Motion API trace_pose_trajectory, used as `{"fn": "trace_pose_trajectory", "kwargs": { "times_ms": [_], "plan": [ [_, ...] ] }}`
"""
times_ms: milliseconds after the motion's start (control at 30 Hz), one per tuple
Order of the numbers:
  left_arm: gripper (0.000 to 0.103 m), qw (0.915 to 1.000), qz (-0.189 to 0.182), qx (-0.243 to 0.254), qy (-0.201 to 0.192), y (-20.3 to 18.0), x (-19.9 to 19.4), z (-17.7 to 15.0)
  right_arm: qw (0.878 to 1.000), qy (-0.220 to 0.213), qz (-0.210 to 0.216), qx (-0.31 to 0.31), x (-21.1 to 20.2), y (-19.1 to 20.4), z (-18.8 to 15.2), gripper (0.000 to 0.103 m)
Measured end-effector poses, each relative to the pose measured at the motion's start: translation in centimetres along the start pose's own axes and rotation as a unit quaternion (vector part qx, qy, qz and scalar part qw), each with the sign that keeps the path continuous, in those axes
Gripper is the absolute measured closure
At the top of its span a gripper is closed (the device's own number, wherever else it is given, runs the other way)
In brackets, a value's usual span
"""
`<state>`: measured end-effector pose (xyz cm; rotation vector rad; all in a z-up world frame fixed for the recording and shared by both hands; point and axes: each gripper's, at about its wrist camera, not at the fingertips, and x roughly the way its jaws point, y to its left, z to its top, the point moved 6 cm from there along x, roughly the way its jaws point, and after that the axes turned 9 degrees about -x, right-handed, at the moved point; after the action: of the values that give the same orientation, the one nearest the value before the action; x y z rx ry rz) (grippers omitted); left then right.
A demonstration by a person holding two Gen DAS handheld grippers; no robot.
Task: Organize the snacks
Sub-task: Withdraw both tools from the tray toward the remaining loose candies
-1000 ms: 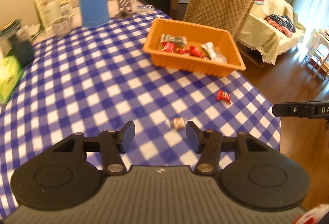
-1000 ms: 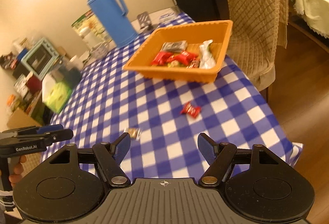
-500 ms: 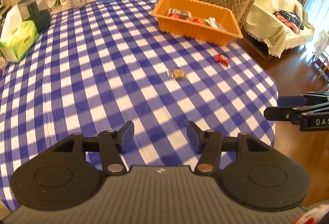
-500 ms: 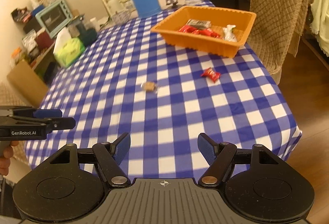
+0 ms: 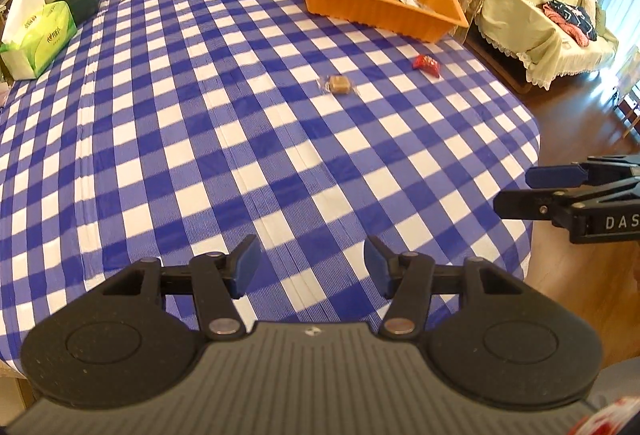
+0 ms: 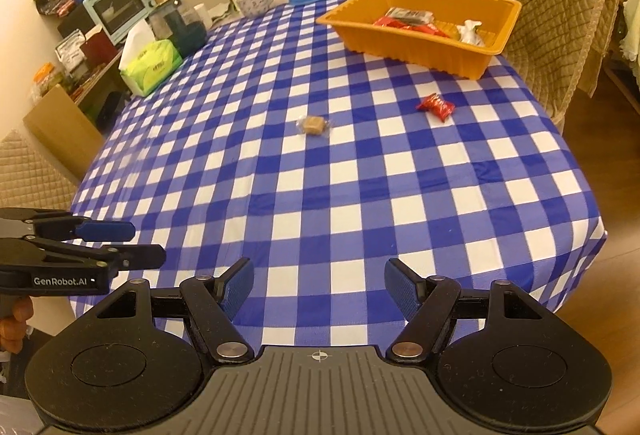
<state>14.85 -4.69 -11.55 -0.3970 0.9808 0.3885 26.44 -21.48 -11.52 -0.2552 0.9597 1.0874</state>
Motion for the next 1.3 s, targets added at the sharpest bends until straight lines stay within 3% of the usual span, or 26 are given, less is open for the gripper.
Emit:
{"fn": "trace_pose_trajectory", "kwargs": {
  "times_ms": [667, 1300],
  "plan": [
    [0.048, 0.9998, 0.001, 0.014, 0.014, -0.9, 1.6, 0.7, 1.0, 0.019, 0.002, -0.001, 2.0, -0.6, 0.1, 0.031],
    [0.047, 0.9971, -0.022, 0.069, -0.024, -1.6, 5.8, 5.5, 0.999, -0.01, -0.037, 0.038, 3.1, -4.3, 2.1, 0.031]
  ]
}}
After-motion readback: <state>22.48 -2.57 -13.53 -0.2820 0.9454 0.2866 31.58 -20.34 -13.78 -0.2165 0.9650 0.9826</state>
